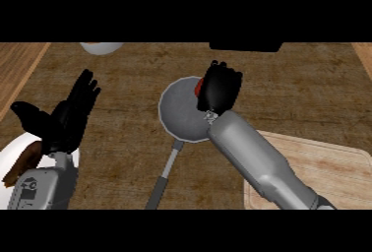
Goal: Pick the bell pepper from the cutting board and place it in the pan
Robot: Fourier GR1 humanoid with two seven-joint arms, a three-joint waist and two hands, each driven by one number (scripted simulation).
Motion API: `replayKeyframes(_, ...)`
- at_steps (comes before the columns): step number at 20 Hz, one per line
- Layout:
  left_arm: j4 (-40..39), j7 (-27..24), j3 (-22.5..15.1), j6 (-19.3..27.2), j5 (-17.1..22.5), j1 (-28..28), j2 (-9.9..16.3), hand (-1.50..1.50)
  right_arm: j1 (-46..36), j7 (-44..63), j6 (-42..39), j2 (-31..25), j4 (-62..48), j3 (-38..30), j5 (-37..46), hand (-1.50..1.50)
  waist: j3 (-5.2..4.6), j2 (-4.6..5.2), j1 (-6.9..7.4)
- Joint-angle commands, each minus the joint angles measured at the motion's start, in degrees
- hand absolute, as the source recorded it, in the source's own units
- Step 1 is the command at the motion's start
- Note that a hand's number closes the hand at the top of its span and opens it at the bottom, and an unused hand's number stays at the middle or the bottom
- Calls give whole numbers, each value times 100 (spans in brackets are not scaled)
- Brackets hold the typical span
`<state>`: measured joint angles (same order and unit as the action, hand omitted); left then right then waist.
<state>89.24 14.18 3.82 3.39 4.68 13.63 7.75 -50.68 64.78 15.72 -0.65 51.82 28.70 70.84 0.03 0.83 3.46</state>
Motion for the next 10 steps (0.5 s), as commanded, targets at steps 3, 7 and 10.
replayKeyframes(3, -16, -154, -9, -92, 20, -179, -1, 0, 269, 1055, 1107, 61, -406, -554, -538, 150, 4, 15, 21)
replayKeyframes(7, 132, -27, 24, -56, 27, -179, 40, 0, 811, 494, 1854, 61, -619, -734, -1005, -150, 10, 10, 11)
replayKeyframes(10, 98, 198, 242, -148, 236, 84, 200, 0, 452, 316, 1844, 61, -896, -559, -1543, -150, 4, -7, 14)
